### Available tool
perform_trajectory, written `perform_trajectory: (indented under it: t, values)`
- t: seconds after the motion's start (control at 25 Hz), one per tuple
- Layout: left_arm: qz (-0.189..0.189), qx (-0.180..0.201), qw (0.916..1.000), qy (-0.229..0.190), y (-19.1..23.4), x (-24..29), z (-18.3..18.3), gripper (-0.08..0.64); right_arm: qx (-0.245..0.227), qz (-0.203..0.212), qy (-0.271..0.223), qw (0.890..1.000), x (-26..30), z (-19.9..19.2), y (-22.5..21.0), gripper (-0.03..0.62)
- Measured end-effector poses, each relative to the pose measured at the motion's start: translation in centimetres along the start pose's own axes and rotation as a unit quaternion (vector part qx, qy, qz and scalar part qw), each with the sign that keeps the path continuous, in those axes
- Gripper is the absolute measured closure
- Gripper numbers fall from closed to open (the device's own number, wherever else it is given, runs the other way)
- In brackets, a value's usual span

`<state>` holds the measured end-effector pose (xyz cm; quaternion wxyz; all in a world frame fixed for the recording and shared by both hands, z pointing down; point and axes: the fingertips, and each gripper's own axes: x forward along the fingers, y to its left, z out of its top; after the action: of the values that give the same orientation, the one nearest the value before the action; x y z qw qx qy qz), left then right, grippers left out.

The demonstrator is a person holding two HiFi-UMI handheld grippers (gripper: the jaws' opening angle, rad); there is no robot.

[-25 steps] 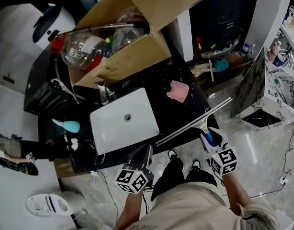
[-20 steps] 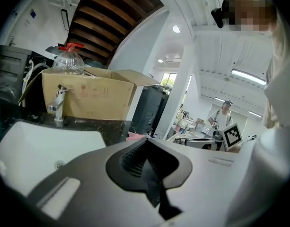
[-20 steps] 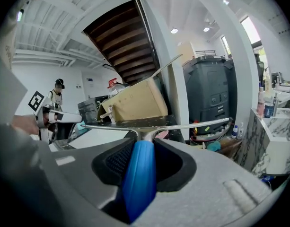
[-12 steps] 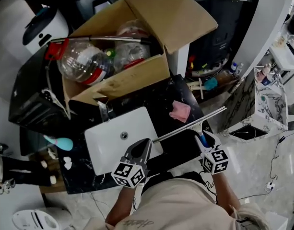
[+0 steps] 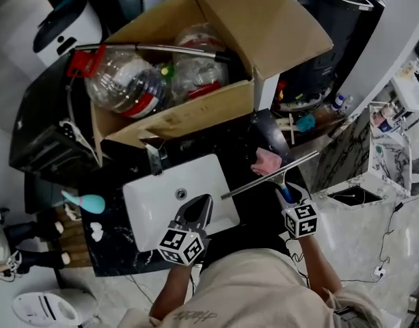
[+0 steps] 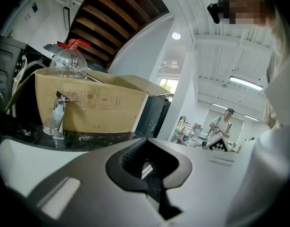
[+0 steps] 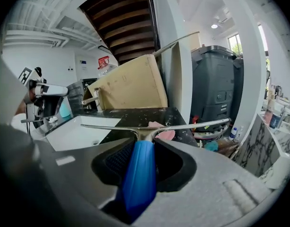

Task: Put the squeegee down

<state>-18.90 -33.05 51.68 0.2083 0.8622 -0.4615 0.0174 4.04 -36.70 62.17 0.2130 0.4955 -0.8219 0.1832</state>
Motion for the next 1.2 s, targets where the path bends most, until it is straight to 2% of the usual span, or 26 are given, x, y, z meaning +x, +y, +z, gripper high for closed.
perform_trajectory:
  t: [0.36,0.72,0.92,1.04,1.2]
  values:
    - [0.057,-0.003,0.9983,0.004,-0.5,-0.2,0.4,0.543,-0.007,0.043,0.048,0.998,3.5,-2.1,-0.6,0.462]
    - [0.089,0.009,0.9960,0.002,-1.9,-0.5,1.0,0.543,-0.051,0.048,0.072,0.995,4.8,-3.3,-0.7,0.460]
    - [0.093,0.015,0.9955,0.004,-2.5,-0.9,0.7,0.543,-0.035,0.039,0.064,0.997,4.2,-3.3,-0.7,0.454]
    - [0.094,0.015,0.9955,0.002,-2.4,-0.5,0.6,0.543,-0.045,0.040,0.048,0.997,3.4,-2.2,-0.7,0.454]
    - [0.078,0.018,0.9968,0.007,-3.3,0.4,0.0,0.543,-0.038,0.048,0.027,0.998,1.6,-0.9,-0.7,0.454]
